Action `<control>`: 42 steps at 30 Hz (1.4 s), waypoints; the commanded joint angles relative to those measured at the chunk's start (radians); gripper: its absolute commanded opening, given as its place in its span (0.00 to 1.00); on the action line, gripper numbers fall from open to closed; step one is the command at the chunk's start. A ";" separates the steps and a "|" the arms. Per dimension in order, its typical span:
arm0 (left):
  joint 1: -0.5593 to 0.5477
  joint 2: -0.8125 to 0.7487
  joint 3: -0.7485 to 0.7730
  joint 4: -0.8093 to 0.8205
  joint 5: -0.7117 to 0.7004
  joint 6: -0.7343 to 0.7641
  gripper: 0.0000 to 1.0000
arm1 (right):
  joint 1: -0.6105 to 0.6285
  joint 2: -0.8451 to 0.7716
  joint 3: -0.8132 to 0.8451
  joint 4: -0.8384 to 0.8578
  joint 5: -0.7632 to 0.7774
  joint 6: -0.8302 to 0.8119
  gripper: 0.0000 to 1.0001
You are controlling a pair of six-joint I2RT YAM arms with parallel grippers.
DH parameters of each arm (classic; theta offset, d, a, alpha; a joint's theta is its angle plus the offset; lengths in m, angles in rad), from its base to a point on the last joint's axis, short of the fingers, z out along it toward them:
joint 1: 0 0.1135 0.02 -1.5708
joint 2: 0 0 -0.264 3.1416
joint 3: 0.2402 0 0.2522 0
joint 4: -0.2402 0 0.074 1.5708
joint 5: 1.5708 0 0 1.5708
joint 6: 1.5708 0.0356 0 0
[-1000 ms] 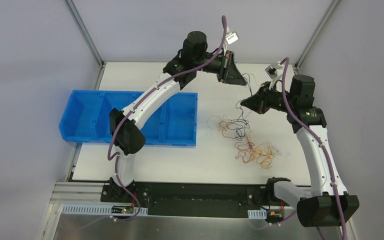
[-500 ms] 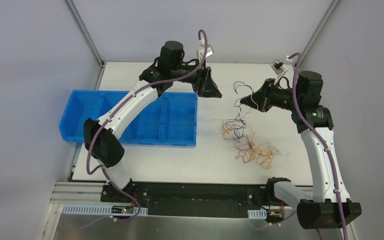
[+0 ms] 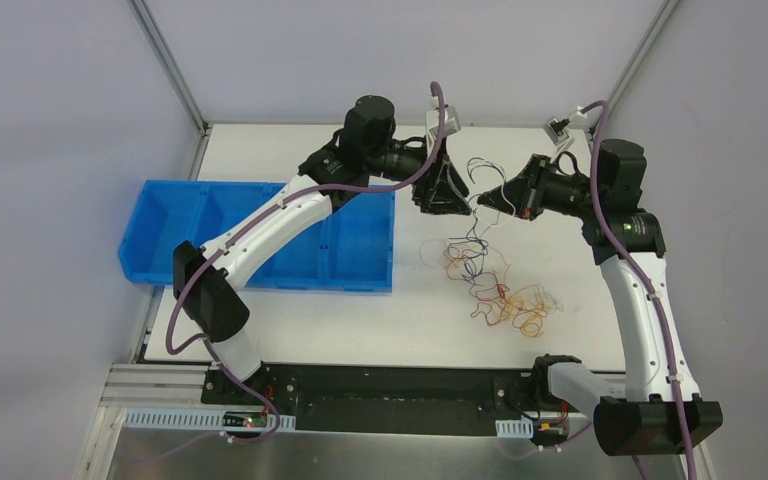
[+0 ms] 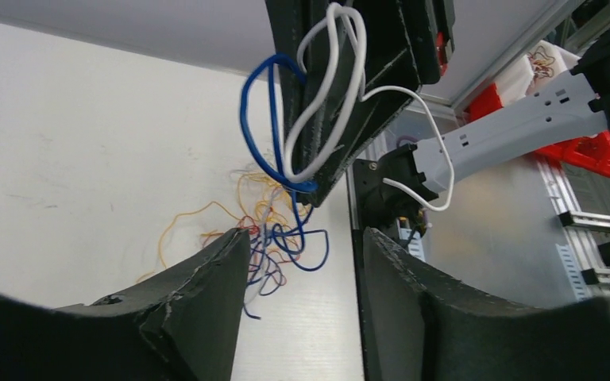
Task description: Untangle the cables
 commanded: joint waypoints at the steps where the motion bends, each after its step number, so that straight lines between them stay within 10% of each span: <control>1: 0.001 0.019 0.026 0.118 -0.014 -0.052 0.48 | 0.004 -0.010 0.040 0.023 -0.047 0.032 0.00; 5: 0.002 0.032 0.040 0.118 0.004 -0.068 0.23 | 0.002 -0.009 0.052 -0.002 -0.040 0.014 0.00; 11: 0.001 0.034 0.031 0.117 0.004 -0.090 0.34 | 0.003 -0.001 0.056 0.014 -0.045 0.031 0.00; 17: 0.002 0.040 0.045 0.101 -0.035 -0.102 0.00 | 0.003 0.003 0.054 0.003 -0.051 0.027 0.00; 37: 0.314 -0.102 -0.002 -0.023 -0.087 -0.152 0.00 | -0.345 0.078 0.105 -0.419 -0.108 -0.334 0.00; 40: 0.274 -0.087 0.006 -0.023 0.001 -0.133 0.54 | -0.338 0.077 0.115 -0.364 -0.205 -0.267 0.00; 42: 0.230 -0.089 -0.006 -0.023 0.007 -0.104 0.64 | -0.312 0.072 0.124 -0.338 -0.218 -0.230 0.00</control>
